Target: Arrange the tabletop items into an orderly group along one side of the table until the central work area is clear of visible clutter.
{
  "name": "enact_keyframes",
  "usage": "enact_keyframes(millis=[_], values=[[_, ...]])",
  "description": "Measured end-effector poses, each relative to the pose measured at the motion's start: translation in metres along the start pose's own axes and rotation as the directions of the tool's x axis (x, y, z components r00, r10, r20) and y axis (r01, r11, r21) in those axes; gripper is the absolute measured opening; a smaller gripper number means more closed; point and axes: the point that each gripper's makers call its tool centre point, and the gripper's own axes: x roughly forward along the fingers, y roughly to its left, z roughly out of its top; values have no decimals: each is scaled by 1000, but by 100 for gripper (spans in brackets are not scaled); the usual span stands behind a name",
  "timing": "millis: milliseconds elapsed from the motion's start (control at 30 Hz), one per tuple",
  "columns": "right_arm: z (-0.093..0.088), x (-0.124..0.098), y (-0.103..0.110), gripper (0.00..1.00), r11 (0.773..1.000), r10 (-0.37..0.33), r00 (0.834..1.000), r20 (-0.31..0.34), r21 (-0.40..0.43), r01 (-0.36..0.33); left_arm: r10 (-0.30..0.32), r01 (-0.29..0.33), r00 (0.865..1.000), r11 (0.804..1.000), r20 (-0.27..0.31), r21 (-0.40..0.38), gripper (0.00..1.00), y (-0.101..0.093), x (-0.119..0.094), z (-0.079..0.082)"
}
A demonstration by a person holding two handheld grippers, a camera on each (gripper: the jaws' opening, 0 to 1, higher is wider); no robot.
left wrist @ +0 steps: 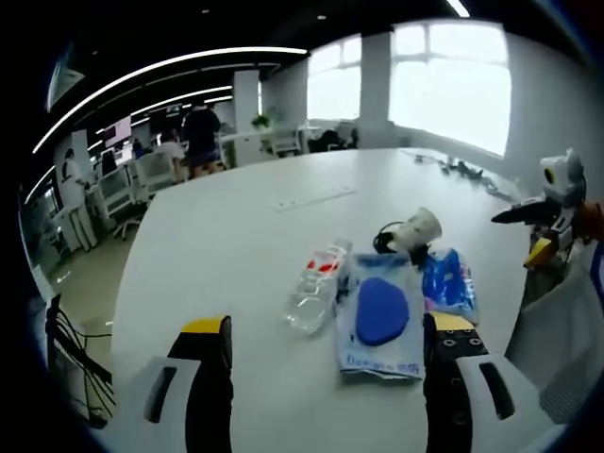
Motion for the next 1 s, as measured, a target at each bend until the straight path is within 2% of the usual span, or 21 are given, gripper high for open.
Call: enact_keyframes(millis=[200,433,1000], values=[[-1,3,-2,100,1000,1,1000,-3,3,-1,-13,13,1000,1000,-15,26,80,1,14,0],[-3,4,-6,99,1000,-2,1000,-19,3,2,-37,38,999,999,-32,23,78,2,28,-1],[-9,6,-18,99,1000,-14,1000,-27,27,15,-77,84,994,991,-72,104,77,-2,56,15]])
